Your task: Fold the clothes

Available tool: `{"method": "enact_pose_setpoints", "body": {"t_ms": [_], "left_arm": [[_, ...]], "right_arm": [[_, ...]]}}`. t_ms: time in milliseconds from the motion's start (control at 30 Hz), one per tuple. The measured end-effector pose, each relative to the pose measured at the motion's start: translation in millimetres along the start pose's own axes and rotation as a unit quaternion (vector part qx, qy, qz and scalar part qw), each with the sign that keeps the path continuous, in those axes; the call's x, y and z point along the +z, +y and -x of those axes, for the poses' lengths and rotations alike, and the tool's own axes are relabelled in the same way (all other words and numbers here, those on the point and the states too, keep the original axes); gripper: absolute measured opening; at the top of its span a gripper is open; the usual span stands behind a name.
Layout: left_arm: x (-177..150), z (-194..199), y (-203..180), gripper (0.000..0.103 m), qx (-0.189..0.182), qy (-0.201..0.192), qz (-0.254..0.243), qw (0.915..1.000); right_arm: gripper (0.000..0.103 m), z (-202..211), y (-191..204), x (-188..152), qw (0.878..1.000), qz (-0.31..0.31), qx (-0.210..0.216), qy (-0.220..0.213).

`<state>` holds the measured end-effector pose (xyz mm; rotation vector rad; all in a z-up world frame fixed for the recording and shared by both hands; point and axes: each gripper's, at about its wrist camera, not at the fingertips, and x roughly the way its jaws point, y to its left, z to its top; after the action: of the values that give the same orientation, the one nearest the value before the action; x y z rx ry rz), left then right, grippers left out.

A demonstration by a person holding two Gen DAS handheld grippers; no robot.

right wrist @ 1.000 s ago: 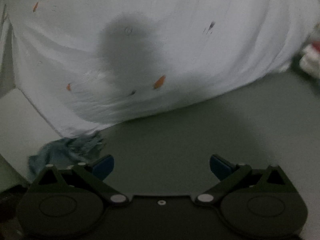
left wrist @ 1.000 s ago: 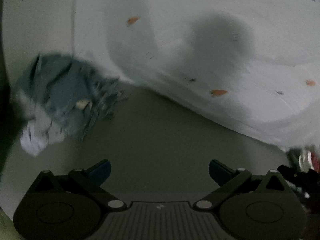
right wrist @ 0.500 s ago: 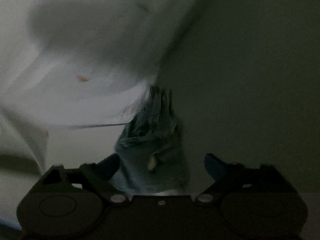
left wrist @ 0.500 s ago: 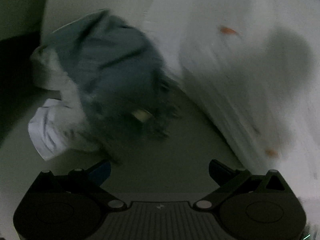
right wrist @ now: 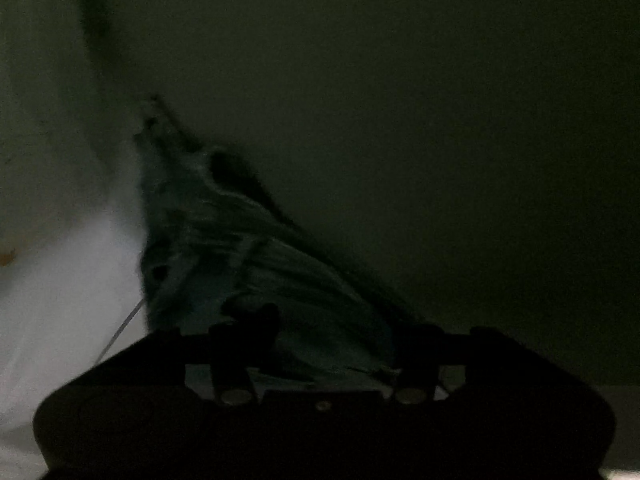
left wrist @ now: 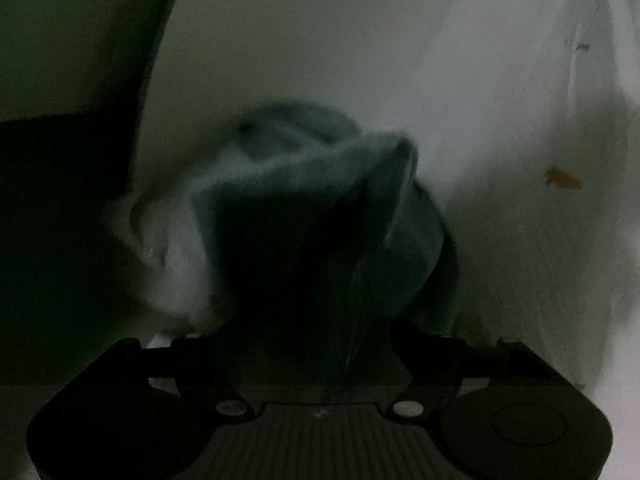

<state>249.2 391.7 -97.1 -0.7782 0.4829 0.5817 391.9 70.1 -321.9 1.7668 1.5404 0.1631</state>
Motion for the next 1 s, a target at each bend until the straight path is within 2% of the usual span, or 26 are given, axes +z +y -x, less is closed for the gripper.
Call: {"method": "enact_pose_setpoints", "body": {"t_ms": [67,200,233,267,333,367,433,500,567,600,633,667,700,767,867,900,967,1000], "left_arm": [[2.2,-3.2,1.4,0.078,-0.003,0.000,0.002,1.0000],[6.5,-9.6,4.2,0.078,-0.010,0.001,0.007,0.9999],[7.6,-11.2,4.9,0.078,-0.012,0.002,0.008,0.9999],[8.7,-12.8,5.6,0.078,-0.014,0.002,0.010,0.9999],[10.9,-16.0,7.0,0.078,-0.017,0.002,0.012,0.9998],[11.8,-16.8,8.0,0.079,-0.018,0.003,0.014,0.9997],[13.0,-16.4,10.2,0.079,-0.018,0.004,0.021,0.9996],[14.1,-16.0,11.9,0.079,-0.016,0.003,0.026,0.9995],[13.3,-15.0,11.1,0.079,-0.013,0.000,0.026,0.9996],[12.9,-14.6,10.6,0.079,-0.011,-0.001,0.025,0.9996],[13.0,-14.5,10.1,0.079,-0.010,-0.002,0.025,0.9996],[13.1,-13.6,9.6,0.079,-0.009,-0.003,0.025,0.9996],[13.1,-11.6,9.0,0.078,-0.008,-0.003,0.025,0.9996],[12.8,-7.0,5.3,0.078,-0.009,-0.002,0.020,0.9998],[9.4,3.7,-4.4,0.078,-0.014,-0.004,0.009,0.9999],[7.2,7.7,-7.6,0.078,-0.016,-0.005,0.010,0.9998],[0.9,17.3,-15.8,0.078,-0.027,-0.006,0.016,0.9995],[-2.3,21.9,-20.1,0.078,-0.032,-0.006,0.018,0.9993]], "right_arm": [[0.063,0.3,-12.9,-9.8,0.999,-0.035,-0.004,-0.003],[0.066,-8.9,-28.4,-16.6,0.997,-0.070,-0.004,-0.020],[0.076,-12.6,-29.5,-15.5,0.996,-0.085,0.010,-0.015],[0.081,-16.0,-26.5,-14.7,0.996,-0.084,0.021,-0.013],[0.081,-21.6,-17.5,-13.2,0.997,-0.069,0.039,-0.012],[0.086,-24.8,-12.7,-13.1,0.997,-0.067,0.038,-0.011],[0.087,-32.2,-3.0,-14.4,0.998,-0.063,0.030,-0.007],[0.081,-38.9,2.6,-18.0,0.999,-0.044,0.032,0.004],[0.065,-43.7,5.6,-24.6,0.999,-0.025,0.040,0.004],[0.061,-42.3,6.6,-26.9,0.999,-0.019,0.046,0.003],[0.047,-40.8,7.5,-29.1,0.999,-0.013,0.052,0.002],[0.027,-36.2,11.5,-29.7,0.998,-0.007,0.058,0.002],[0.022,-30.3,16.8,-29.7,0.998,0.000,0.064,0.002],[0.019,-8.3,42.0,-31.8,0.997,0.055,0.061,-0.002],[0.018,39.5,81.8,-37.8,0.982,0.138,0.127,-0.008],[0.018,62.0,100.7,-43.1,0.972,0.173,0.155,-0.018],[0.017,111.3,141.9,-55.0,0.945,0.248,0.209,-0.044],[0.017,130.0,157.5,-59.8,0.934,0.275,0.224,-0.052]]}}
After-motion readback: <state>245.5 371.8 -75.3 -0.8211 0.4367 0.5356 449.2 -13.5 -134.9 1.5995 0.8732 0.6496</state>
